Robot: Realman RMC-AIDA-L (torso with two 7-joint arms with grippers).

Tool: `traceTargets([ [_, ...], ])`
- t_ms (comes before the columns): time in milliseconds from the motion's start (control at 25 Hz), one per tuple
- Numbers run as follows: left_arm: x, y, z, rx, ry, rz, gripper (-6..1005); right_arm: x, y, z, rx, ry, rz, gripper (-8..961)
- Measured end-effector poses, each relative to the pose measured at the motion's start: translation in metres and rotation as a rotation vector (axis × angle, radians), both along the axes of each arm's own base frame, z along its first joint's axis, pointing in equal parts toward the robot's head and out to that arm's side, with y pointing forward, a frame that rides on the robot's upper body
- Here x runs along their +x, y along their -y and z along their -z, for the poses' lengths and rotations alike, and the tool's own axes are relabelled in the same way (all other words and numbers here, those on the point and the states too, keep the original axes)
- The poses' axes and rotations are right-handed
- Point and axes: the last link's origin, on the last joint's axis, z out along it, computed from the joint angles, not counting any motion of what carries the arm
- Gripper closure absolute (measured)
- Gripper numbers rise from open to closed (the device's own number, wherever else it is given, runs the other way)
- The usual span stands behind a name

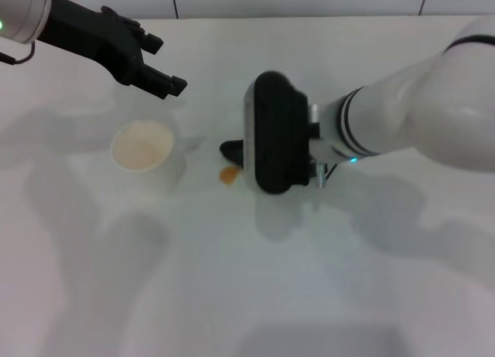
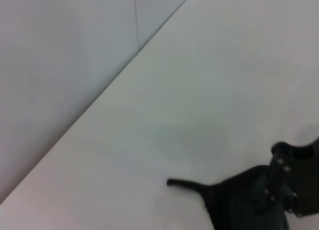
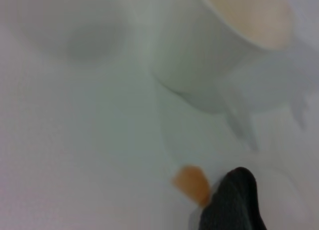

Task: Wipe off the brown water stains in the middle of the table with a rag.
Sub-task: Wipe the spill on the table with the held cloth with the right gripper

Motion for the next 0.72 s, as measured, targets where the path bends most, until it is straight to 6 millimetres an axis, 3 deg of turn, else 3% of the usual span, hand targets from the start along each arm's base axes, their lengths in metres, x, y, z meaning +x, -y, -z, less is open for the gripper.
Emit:
traceTargets([
  [400,-0.002,0.0,0.0,0.007,-0.005,-0.005,136,-0.005,0.028,0.009,-0.088,0.037,-0.104,846],
  [720,-0.002,-0.001,0.0,0.008,-0.011,-0.004,136,0.01,0.048,0.0,-0.159,0.152,-0.083,847],
])
